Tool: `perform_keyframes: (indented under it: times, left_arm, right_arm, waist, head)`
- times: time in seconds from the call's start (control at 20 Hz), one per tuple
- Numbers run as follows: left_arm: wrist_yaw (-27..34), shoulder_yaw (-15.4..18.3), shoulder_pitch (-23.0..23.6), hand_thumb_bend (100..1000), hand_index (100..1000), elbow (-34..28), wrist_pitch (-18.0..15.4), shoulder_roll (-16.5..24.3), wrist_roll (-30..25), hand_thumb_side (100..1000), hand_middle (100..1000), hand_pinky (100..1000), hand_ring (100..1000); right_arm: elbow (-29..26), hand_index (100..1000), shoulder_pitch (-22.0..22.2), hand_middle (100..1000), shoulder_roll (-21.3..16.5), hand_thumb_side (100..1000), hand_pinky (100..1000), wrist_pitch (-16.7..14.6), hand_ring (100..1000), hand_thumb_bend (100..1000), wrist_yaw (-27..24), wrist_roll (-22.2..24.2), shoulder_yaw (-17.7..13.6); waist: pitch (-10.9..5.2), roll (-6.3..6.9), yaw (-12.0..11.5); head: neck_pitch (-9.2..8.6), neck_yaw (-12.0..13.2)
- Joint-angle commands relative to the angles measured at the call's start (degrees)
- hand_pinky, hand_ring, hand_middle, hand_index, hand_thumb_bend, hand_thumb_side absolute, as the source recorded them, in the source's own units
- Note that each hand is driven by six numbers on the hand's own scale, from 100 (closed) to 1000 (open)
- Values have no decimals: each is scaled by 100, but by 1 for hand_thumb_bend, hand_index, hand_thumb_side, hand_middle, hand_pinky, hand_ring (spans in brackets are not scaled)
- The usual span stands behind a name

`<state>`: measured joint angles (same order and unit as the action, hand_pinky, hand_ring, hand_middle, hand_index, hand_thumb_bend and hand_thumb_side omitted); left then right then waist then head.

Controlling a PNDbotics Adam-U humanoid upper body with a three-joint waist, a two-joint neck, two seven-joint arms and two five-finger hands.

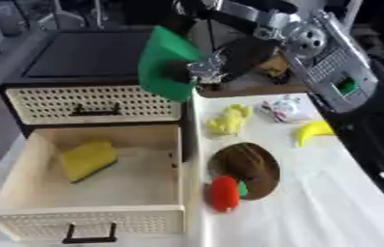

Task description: Pick up objects from table and place into drawer.

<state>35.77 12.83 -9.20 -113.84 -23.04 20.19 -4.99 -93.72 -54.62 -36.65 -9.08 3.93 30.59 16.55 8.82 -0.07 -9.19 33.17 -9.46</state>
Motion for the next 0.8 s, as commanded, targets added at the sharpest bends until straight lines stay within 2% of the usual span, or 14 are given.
perform_keyframes:
  times: [0.05, 0.6, 0.75, 0.8]
  left_arm:
    - [23, 1, -85, 106, 994, -75, 28, 108, -11, 1000, 729, 575, 659]
    - [-52, 7, -112, 100, 993, -75, 128, -17, -34, 1000, 726, 571, 654]
    - [-81, 14, -116, 100, 993, -75, 138, -46, -36, 1000, 726, 571, 653]
    - [-91, 15, -118, 100, 993, -75, 139, -52, -38, 1000, 726, 571, 652]
  right_arm:
    - [110, 513, -171, 482, 185, 608, 711, 74, 811, 504, 81, 72, 1]
    - [1316, 526, -147, 493, 892, 540, 716, 35, 824, 598, 771, 364, 51]
    - [1663, 548, -117, 514, 989, 532, 724, -95, 839, 662, 1009, 459, 16]
    - [1749, 596, -106, 549, 1005, 569, 732, -155, 858, 678, 1050, 520, 9]
  waist:
    - [-88, 23, -20]
    - [-16, 5, -156]
    - [13, -3, -193]
    - [21, -6, -199]
  head:
    - [38, -43]
    - [98, -26]
    - [97, -5]
    - [99, 1]
